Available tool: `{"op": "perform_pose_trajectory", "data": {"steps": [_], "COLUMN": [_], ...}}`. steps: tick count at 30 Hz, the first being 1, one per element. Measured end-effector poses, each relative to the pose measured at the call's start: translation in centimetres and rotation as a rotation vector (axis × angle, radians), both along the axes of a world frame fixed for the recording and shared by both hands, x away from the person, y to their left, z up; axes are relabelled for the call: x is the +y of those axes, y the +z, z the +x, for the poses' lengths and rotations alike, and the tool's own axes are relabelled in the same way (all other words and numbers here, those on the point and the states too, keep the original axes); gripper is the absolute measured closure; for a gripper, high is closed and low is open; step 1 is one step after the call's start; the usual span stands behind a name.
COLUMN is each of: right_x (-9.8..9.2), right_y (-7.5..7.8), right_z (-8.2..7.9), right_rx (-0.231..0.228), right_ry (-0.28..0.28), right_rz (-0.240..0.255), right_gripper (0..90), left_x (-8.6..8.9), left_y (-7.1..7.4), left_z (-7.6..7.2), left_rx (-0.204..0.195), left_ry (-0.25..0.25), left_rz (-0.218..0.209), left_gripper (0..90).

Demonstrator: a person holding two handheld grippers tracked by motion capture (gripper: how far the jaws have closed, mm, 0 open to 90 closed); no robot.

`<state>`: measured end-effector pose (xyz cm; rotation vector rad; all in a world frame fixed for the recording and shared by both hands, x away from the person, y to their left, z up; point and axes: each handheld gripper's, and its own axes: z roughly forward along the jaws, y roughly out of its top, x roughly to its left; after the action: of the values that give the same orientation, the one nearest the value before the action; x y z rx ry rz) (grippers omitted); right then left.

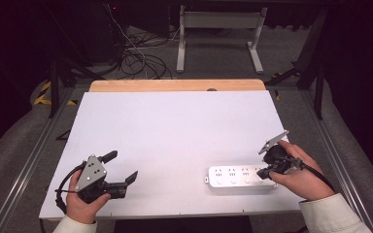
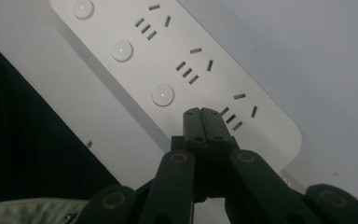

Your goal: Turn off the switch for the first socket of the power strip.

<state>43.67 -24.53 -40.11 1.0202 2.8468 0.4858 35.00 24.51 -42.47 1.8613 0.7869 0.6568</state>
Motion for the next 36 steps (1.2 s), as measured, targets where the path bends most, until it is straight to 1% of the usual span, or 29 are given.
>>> {"op": "perform_pose_trajectory", "data": {"steps": [1, 5, 8, 10, 12, 16, 20, 22, 23, 25, 28, 29, 32, 36], "right_x": [0.0, 0.0, 0.0, 0.0, 0.0, 0.0, 0.1, 0.2, 0.2, 0.3, 0.3, 0.3, 0.4, 0.5], "right_y": [-0.3, -0.6, -1.0, -1.4, -1.5, -2.0, -2.0, -2.2, -2.2, -2.4, -2.4, -2.4, -2.5, -2.5], "right_z": [0.0, 0.1, 0.2, 0.3, 0.3, 0.4, 0.3, 0.3, 0.3, 0.2, 0.2, 0.2, 0.3, 0.3], "right_rx": [0.001, 0.008, 0.012, 0.025, 0.024, 0.016, 0.012, 0.013, 0.013, 0.01, 0.007, 0.006, 0.011, 0.013], "right_ry": [-0.007, -0.008, -0.011, -0.01, -0.011, -0.014, -0.013, -0.009, -0.009, -0.01, -0.009, -0.009, -0.007, -0.008], "right_rz": [-0.01, -0.01, -0.022, -0.024, -0.025, -0.023, -0.03, -0.046, -0.046, -0.056, -0.059, -0.059, -0.064, -0.073], "right_gripper": [90.0, 90.0, 90.0, 90.0, 90.0, 90.0, 90.0, 90.0, 90.0, 90.0, 90.0, 90.0, 90.0, 90.0], "left_x": [0.0, 0.0, 0.0, 0.0, 0.0, -0.1, -0.1, -0.1, 0.0, -0.1, -0.1, -0.1, -0.1, 0.0], "left_y": [0.0, 0.0, 0.0, 0.0, -0.1, -0.1, -0.1, -0.1, -0.1, -0.1, -0.1, -0.1, -0.1, -0.1], "left_z": [0.0, 0.0, 0.0, -0.1, -0.1, -0.1, -0.1, -0.1, -0.1, -0.1, -0.1, -0.1, -0.1, -0.2], "left_rx": [0.0, 0.001, -0.001, 0.004, 0.004, 0.006, 0.005, 0.008, 0.004, 0.005, 0.007, 0.01, 0.003, 0.003], "left_ry": [0.0, 0.0, 0.001, 0.002, 0.0, -0.002, 0.0, 0.002, 0.0, 0.002, -0.002, -0.001, 0.0, 0.001], "left_rz": [0.0, 0.002, 0.001, -0.005, 0.002, 0.002, 0.003, -0.003, 0.005, 0.002, 0.002, -0.005, 0.002, 0.0], "left_gripper": [12.0, 12.0, 12.0, 12.0, 12.0, 12.1, 12.0, 12.0, 12.0, 12.1, 12.1, 12.0, 12.1, 12.1]}}
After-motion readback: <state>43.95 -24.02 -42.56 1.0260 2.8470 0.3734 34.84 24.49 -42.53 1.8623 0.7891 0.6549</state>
